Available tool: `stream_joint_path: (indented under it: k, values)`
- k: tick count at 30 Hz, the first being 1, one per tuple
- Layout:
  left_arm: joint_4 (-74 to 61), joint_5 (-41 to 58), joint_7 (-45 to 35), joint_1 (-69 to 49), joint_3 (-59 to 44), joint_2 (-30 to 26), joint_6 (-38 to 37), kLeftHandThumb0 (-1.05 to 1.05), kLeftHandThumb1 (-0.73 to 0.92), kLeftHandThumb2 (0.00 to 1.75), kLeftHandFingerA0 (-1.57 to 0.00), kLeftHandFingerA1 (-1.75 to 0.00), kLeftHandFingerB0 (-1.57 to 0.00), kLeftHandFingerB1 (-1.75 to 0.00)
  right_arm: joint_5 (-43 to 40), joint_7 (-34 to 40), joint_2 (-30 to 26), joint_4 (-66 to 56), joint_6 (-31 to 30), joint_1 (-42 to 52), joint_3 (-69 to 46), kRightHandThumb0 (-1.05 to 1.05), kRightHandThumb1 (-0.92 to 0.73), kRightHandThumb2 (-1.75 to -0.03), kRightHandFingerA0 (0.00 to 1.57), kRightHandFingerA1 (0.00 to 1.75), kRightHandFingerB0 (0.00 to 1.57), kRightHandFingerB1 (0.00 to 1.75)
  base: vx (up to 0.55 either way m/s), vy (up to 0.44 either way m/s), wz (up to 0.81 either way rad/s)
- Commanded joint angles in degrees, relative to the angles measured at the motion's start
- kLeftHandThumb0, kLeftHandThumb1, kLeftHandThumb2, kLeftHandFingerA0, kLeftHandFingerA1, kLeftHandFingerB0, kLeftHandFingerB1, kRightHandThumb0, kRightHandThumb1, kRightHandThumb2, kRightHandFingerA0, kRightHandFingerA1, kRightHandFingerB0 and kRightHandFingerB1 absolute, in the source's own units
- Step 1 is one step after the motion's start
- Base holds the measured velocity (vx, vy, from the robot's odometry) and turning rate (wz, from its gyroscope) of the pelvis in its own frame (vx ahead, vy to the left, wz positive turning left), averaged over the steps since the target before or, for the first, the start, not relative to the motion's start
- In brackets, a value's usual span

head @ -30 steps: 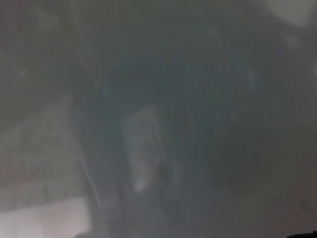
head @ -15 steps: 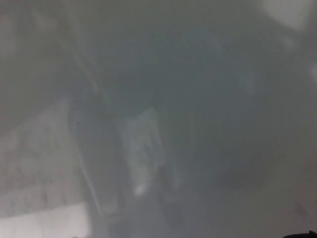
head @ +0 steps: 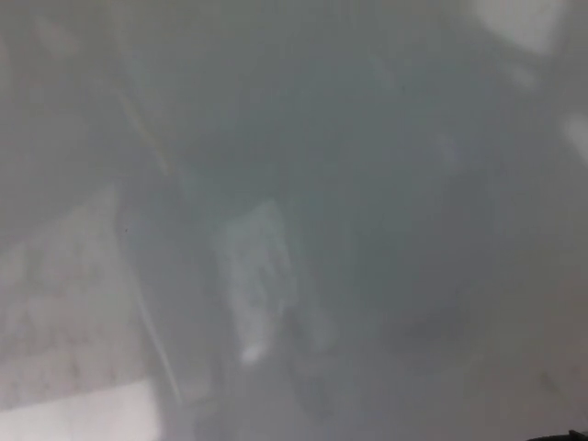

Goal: A white board is being place on the right hand side and parallel to the robot and the robot uses its left hand to grab on the leftside of the whiteboard and drag the whiteboard from the right hand side to the left hand side

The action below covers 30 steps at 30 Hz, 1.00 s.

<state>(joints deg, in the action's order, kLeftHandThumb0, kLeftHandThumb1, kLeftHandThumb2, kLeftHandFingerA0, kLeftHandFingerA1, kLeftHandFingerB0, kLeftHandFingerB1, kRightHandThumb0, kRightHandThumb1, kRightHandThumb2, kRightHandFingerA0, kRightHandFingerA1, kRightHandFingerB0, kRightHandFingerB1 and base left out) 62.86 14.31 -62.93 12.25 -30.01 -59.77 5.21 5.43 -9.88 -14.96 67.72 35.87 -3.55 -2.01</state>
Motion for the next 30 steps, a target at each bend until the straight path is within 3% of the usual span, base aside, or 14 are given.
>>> stream_joint_path:
  k: [1,2,3,4,6,9,12,19,21,22,27,28,29,30]
  values:
    - [3.2,3.0,8.6,-7.9,-6.4,-1.3,-4.3,-0.62,0.48,0.78,-0.41,-0.51,0.00,-0.11,0.1,0.9,-0.6,0.3,0.3,0.7,-0.2,-0.69,-0.80,-0.73,0.63,1.25,0.40,0.83,0.00,0.000,0.00]
    - [3.8,3.8,7.1,-10.6,-7.8,-0.9,-5.3,-0.62,0.48,0.78,-0.41,-0.51,0.00,-0.11,0.1,0.9,-0.6,0.3,0.2,0.7,-0.2,-0.69,-0.80,-0.73,0.63,1.25,0.40,0.83,0.00,0.000,0.00]
    - [3.8,4.0,6.9,-12.2,-8.6,-0.2,-6.3,-0.67,0.46,0.74,-0.20,-0.44,0.00,-0.02,0.0,0.7,-0.7,0.3,0.3,1.0,-0.3,-0.69,-0.80,-0.73,0.63,1.27,0.39,0.83,0.00,0.000,0.00]
    - [3.6,4.0,7.0,-14.2,-9.3,0.6,-7.6,-0.59,0.44,0.77,-0.07,-0.33,0.00,-0.13,0.2,0.8,-0.8,0.3,0.4,1.2,-0.1,-0.70,-0.81,-0.72,0.64,1.26,0.39,0.82,0.00,0.000,0.00]
    - [3.0,3.4,7.5,-17.4,-9.7,2.2,-11.3,-0.56,0.60,0.58,-0.10,-0.28,0.00,-0.09,0.5,1.0,-1.0,0.4,0.8,1.4,0.0,-0.71,-0.81,-0.71,0.64,1.27,0.38,0.83,0.00,0.000,0.00]
    - [5.3,4.5,12.9,-18.9,-11.2,6.4,-11.4,-0.47,0.57,0.59,-0.14,-0.31,-0.02,-0.22,0.0,0.3,-1.0,0.2,1.4,1.8,-0.3,-0.70,-0.79,-0.72,0.64,1.27,0.39,0.85,0.00,0.000,0.02]
    - [7.2,5.2,13.8,-19.9,-11.9,9.3,-12.6,-0.59,0.45,0.80,0.00,-0.19,0.00,-0.25,0.0,0.2,-0.8,0.2,1.1,2.4,-0.3,-0.71,-0.79,-0.71,0.64,1.26,0.40,0.85,0.00,0.000,0.00]
    - [1.0,6.9,18.4,-26.2,-12.8,23.9,-16.9,-0.69,0.64,0.95,-0.03,-0.38,-0.02,-0.26,-0.5,-0.4,-0.7,0.6,1.5,3.4,-1.0,-0.72,-0.83,-0.70,0.61,1.29,0.39,0.83,0.00,0.000,0.00]
    - [-1.2,6.5,19.3,-27.5,-12.2,27.2,-18.7,-0.61,0.61,0.92,-0.03,-0.41,0.00,-0.34,0.0,0.1,-0.7,0.5,1.8,3.6,-0.8,-0.71,-0.81,-0.72,0.66,1.29,0.41,0.85,0.00,0.000,0.00]
    - [-3.2,5.7,19.4,-28.6,-11.1,29.5,-20.5,-0.29,0.67,1.13,0.00,-0.48,0.00,-0.49,0.0,0.1,-0.7,0.4,1.8,3.8,-0.8,-0.70,-0.81,-0.71,0.65,1.28,0.39,0.84,0.00,0.000,0.00]
    - [-8.8,5.7,19.4,-31.4,-9.5,33.9,-22.3,-0.28,0.68,1.14,0.00,-0.48,0.00,-0.49,0.0,0.0,-0.8,0.2,1.6,4.2,-0.8,-0.70,-0.81,-0.71,0.64,1.28,0.39,0.83,0.00,0.000,0.00]
    - [-9.7,2.5,21.8,-32.1,-6.4,35.8,-23.8,-0.62,0.68,0.89,-0.34,-0.47,-0.11,-0.39,0.4,0.3,-0.8,0.0,2.0,4.7,-0.5,-0.69,-0.82,-0.69,0.62,1.28,0.39,0.83,0.00,0.000,0.00]
    - [-9.0,0.6,21.2,-32.0,-3.6,36.9,-24.6,-0.33,0.56,1.07,0.00,-0.48,0.00,-0.47,0.3,0.0,-0.9,0.2,2.3,5.1,-0.5,-0.69,-0.83,-0.72,0.59,1.25,0.39,0.83,0.00,0.000,0.00]
    - [-9.1,0.8,21.4,-32.1,-2.8,37.0,-24.7,-0.33,0.56,1.07,0.00,-0.48,0.00,-0.47,0.3,0.0,-0.9,0.2,2.3,5.1,-0.5,-0.69,-0.83,-0.72,0.59,1.25,0.39,0.83,0.00,0.000,0.00]
